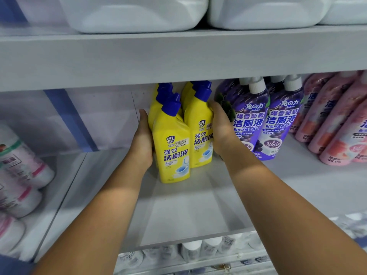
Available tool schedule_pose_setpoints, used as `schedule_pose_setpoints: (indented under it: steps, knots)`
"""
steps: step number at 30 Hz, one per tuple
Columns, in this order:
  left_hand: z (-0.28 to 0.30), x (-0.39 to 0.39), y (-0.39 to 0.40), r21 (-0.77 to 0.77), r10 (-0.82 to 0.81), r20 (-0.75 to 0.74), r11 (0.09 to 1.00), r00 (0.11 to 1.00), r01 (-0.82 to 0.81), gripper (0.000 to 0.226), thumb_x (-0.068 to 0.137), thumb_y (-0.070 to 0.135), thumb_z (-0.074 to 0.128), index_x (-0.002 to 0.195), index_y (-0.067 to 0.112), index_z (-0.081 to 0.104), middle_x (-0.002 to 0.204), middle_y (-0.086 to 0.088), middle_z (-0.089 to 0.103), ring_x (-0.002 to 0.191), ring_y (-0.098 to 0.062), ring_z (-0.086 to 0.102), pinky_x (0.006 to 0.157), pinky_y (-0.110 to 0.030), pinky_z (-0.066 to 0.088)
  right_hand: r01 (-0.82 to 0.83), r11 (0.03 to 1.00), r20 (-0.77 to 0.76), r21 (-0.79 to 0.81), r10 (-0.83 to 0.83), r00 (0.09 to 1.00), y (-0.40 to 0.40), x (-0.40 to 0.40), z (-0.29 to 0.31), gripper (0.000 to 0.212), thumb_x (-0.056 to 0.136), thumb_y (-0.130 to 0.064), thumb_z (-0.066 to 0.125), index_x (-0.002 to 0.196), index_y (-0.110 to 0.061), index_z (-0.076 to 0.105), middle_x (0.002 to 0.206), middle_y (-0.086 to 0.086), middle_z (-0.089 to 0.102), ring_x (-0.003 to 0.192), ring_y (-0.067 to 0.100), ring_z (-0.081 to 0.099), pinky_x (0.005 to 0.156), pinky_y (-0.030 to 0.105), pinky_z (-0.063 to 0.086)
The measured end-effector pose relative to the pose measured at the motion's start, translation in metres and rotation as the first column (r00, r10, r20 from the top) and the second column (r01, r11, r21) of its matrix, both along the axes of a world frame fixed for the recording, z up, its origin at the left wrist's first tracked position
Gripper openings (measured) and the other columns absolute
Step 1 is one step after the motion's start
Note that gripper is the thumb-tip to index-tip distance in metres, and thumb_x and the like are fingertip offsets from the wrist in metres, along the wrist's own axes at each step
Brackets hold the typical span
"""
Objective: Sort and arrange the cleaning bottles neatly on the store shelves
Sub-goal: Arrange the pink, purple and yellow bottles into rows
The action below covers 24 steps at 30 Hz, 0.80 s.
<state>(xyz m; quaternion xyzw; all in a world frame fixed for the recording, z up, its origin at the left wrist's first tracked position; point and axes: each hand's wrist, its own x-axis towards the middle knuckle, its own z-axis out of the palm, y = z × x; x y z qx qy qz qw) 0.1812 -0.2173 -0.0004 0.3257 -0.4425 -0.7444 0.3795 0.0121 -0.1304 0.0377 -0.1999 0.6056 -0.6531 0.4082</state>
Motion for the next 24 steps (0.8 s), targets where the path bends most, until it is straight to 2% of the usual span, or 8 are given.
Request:
schedule_pose_setpoints:
  steps: [2,6,10,14,16,18,21,24]
  knots:
    - [0.001,0.000,0.001,0.002,0.020,-0.009,1.000,1.000,-0.020,0.078,0.098,0.074,0.023,0.141,0.020,0.058,0.122,-0.012,0.074,0.114,-0.030,0.070,0.103,-0.050,0.052,-0.031,1.000,0.000,0.004,0.031,1.000,-0.001,-0.003,-0.002,0.031,0.099,-0.046,0.050,0.081,-0.026,0.064,0.088,0.006,0.075,0.072,0.017,0.065,0.078,0.032,0.054]
    - [0.002,0.002,-0.003,-0.009,0.046,-0.003,0.999,0.999,-0.046,0.068,0.100,0.071,0.020,0.130,0.026,0.061,0.108,-0.003,0.078,0.101,-0.022,0.075,0.086,-0.042,0.057,-0.033,0.999,-0.012,0.002,0.033,0.999,0.005,0.004,0.004,0.030,0.099,-0.047,0.053,0.078,-0.026,0.053,0.072,0.001,0.065,0.072,0.016,0.063,0.091,0.036,0.053]
    - [0.002,0.005,-0.002,-0.021,0.082,-0.008,0.996,0.997,-0.082,0.065,0.101,0.070,0.020,0.126,0.028,0.063,0.117,-0.005,0.076,0.110,-0.024,0.072,0.095,-0.043,0.055,-0.104,0.995,-0.035,0.000,0.104,0.994,0.001,0.011,0.003,0.040,0.096,-0.057,0.050,0.106,-0.024,0.071,0.094,0.008,0.079,0.095,0.026,0.074,0.099,0.046,0.055]
    - [0.005,0.007,0.001,-0.087,0.181,0.092,0.981,0.979,-0.173,0.064,0.099,0.072,0.025,0.123,0.029,0.066,0.122,-0.007,0.074,0.115,-0.027,0.069,0.105,-0.047,0.050,-0.075,0.997,-0.079,-0.002,0.074,0.994,0.008,0.011,0.004,0.036,0.098,-0.056,0.050,0.093,-0.024,0.065,0.079,0.006,0.077,0.084,0.022,0.071,0.084,0.035,0.055]
    - [0.001,0.016,0.003,-0.160,0.256,0.140,0.959,0.956,-0.234,0.060,0.099,0.071,0.031,0.125,0.029,0.065,0.122,0.003,0.073,0.115,-0.017,0.068,0.111,-0.043,0.045,-0.017,0.999,-0.172,-0.039,0.010,0.985,0.015,0.013,-0.003,0.042,0.092,-0.063,0.052,0.104,-0.025,0.066,0.102,0.007,0.075,0.096,0.020,0.070,0.091,0.035,0.052]
    - [-0.008,0.028,0.018,-0.336,0.406,0.151,0.879,0.901,-0.339,0.052,0.098,0.066,0.041,0.129,0.030,0.062,0.128,0.012,0.068,0.120,-0.006,0.062,0.111,-0.035,0.043,0.006,0.994,-0.319,-0.108,-0.041,0.947,0.024,0.013,-0.016,0.035,0.096,-0.058,0.053,0.115,-0.031,0.065,0.113,-0.002,0.072,0.103,0.010,0.069,0.092,0.032,0.054]
    - [-0.021,0.042,0.069,-0.521,0.565,0.055,0.720,0.823,-0.459,0.033,0.085,0.055,0.060,0.105,0.029,0.064,0.105,0.009,0.070,0.094,0.003,0.065,0.085,-0.018,0.049,-0.025,0.976,-0.470,-0.215,-0.081,0.879,0.041,0.017,-0.040,0.025,0.100,-0.037,0.061,0.120,-0.021,0.065,0.109,-0.006,0.073,0.102,0.004,0.069,0.088,0.024,0.055]
    - [-0.031,0.037,0.094,-0.610,0.440,0.181,0.752,0.880,-0.251,0.041,0.070,0.056,0.075,0.103,0.037,0.060,0.104,0.011,0.071,0.089,0.005,0.068,0.076,-0.012,0.052,-0.054,0.973,-0.588,-0.226,-0.092,0.804,0.045,0.024,-0.058,0.040,0.089,-0.035,0.074,0.125,-0.025,0.060,0.120,-0.002,0.071,0.113,0.013,0.067,0.096,0.032,0.055]
